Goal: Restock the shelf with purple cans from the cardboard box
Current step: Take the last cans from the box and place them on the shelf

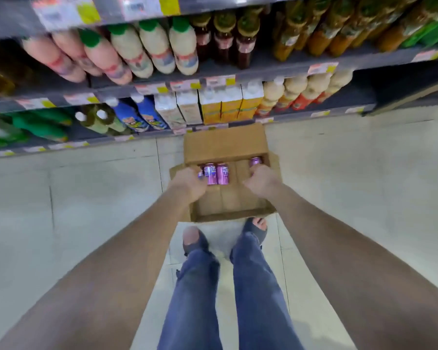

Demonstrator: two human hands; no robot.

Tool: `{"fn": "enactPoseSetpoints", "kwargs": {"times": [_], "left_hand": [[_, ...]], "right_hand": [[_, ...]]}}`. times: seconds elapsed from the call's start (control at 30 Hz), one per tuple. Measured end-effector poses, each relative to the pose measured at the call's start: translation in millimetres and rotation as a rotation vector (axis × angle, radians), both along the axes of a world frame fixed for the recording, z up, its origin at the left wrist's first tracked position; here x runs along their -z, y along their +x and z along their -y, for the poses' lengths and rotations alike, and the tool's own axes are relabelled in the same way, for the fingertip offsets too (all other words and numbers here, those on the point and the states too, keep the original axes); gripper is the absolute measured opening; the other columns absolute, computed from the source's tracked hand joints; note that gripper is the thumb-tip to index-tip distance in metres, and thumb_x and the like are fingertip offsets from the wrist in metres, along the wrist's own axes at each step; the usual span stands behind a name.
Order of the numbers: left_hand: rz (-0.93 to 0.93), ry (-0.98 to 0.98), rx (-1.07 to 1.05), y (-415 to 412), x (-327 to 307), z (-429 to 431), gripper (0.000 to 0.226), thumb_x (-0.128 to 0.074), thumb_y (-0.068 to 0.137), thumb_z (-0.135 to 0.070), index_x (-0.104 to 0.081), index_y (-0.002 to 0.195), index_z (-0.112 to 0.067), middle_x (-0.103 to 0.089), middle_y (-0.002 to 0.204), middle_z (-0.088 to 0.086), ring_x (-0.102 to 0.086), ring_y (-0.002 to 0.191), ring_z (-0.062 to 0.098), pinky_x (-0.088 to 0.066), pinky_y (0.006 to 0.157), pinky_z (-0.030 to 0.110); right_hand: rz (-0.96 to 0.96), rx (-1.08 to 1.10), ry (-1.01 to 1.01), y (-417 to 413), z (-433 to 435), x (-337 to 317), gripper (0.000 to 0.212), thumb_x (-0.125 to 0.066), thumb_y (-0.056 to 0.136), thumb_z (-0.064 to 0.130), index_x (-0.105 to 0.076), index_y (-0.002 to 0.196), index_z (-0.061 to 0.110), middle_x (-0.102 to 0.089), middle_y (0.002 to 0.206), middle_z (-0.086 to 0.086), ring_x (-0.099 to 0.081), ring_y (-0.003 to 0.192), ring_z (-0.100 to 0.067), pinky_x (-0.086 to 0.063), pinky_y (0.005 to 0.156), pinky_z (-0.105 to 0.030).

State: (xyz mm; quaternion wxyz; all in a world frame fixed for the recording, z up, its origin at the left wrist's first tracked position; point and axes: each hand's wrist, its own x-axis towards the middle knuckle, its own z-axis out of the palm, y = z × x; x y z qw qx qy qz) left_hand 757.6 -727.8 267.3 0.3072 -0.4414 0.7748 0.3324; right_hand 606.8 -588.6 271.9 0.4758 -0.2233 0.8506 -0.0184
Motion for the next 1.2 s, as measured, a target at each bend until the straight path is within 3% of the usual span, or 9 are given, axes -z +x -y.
{"fn": "enactPoseSetpoints", "kwargs": {"times": [0.13, 0.27, 0.43, 0.53, 0.63, 0.77, 0.83, 1.03, 1.2], "left_hand": [[0.114, -0.005, -0.107, 5, 105, -8, 0.026, -0.048, 0.1, -0.038, -0.064, 0.109, -0.021, -0.066, 0.102, 0.006, -0.062, 0.091, 0.029, -0.053, 0.076, 0.034], [0.112, 0.036, -0.225, -6, 209, -9, 0.022, -0.05, 0.101, -0.039, -0.063, 0.102, -0.021, -0.064, 0.091, 0.003, -0.052, 0.067, 0.013, -0.038, 0.055, 0.025], [0.064, 0.01, -0.265, -20, 315, 0, 0.03, -0.06, 0.097, -0.037, -0.062, 0.122, -0.019, -0.066, 0.107, 0.004, -0.058, 0.087, 0.022, -0.049, 0.074, 0.033], [0.041, -0.036, -0.196, -28, 364, 2, 0.033, -0.061, 0.097, -0.038, -0.063, 0.124, -0.019, -0.068, 0.115, 0.008, -0.061, 0.096, 0.025, -0.053, 0.083, 0.038], [0.058, -0.131, -0.101, -29, 401, 5, 0.048, -0.061, 0.098, -0.044, -0.054, 0.138, -0.019, -0.061, 0.133, 0.014, -0.058, 0.121, 0.035, -0.047, 0.098, 0.044], [0.053, -0.16, -0.027, -28, 438, 7, 0.061, -0.059, 0.097, -0.054, -0.047, 0.145, -0.018, -0.054, 0.143, 0.016, -0.05, 0.132, 0.038, -0.042, 0.111, 0.05], [0.107, -0.176, 0.001, -29, 454, 7, 0.069, -0.054, 0.096, -0.063, -0.045, 0.147, -0.016, -0.05, 0.148, 0.018, -0.046, 0.137, 0.04, -0.038, 0.112, 0.05], [0.136, -0.265, -0.052, -31, 480, 4, 0.085, -0.064, 0.082, -0.076, -0.052, 0.138, -0.013, -0.052, 0.144, 0.018, -0.046, 0.135, 0.04, -0.038, 0.108, 0.049], [0.1, -0.256, -0.279, -43, 480, -10, 0.081, -0.081, 0.074, -0.06, -0.048, 0.135, -0.018, -0.047, 0.144, 0.017, -0.042, 0.136, 0.039, -0.034, 0.113, 0.045]], "right_hand": [[0.059, 0.116, 0.042, -21, 5, 101, 0.032, -0.06, 0.097, 0.03, -0.065, 0.116, 0.005, -0.068, 0.114, -0.014, -0.063, 0.089, -0.026, -0.046, 0.074, -0.031], [0.098, 0.113, 0.055, -34, 13, 212, 0.032, -0.059, 0.098, 0.036, -0.065, 0.103, 0.005, -0.066, 0.101, -0.01, -0.064, 0.105, -0.029, -0.045, 0.07, -0.027], [0.166, 0.254, 0.038, -35, 25, 329, 0.06, -0.071, 0.092, 0.04, -0.056, 0.138, 0.006, -0.063, 0.131, -0.013, -0.061, 0.117, -0.026, -0.043, 0.078, -0.026], [0.163, 0.283, 0.013, -27, 32, 389, 0.063, -0.075, 0.089, 0.039, -0.055, 0.139, 0.006, -0.063, 0.133, -0.013, -0.061, 0.119, -0.027, -0.044, 0.082, -0.026], [0.126, 0.268, -0.007, -15, 42, 436, 0.062, -0.077, 0.086, 0.041, -0.058, 0.133, 0.006, -0.064, 0.13, -0.012, -0.062, 0.116, -0.026, -0.041, 0.078, -0.024], [0.125, 0.334, -0.044, -6, 49, 477, 0.097, -0.081, 0.078, 0.049, -0.035, 0.151, 0.004, -0.057, 0.14, -0.012, -0.058, 0.124, -0.027, -0.042, 0.084, -0.024], [0.121, 0.337, -0.026, -2, 51, 488, 0.103, -0.082, 0.075, 0.056, -0.034, 0.15, 0.003, -0.056, 0.141, -0.012, -0.057, 0.125, -0.028, -0.045, 0.09, -0.028], [0.068, 0.317, -0.014, 10, 48, 509, 0.1, -0.089, 0.068, 0.05, -0.041, 0.143, 0.005, -0.055, 0.139, -0.01, -0.056, 0.125, -0.026, -0.04, 0.084, -0.025], [0.077, 0.349, 0.02, 5, 42, 510, 0.087, -0.093, 0.059, 0.046, -0.057, 0.13, 0.012, -0.066, 0.124, -0.006, -0.065, 0.111, -0.023, -0.053, 0.088, -0.029]]}}
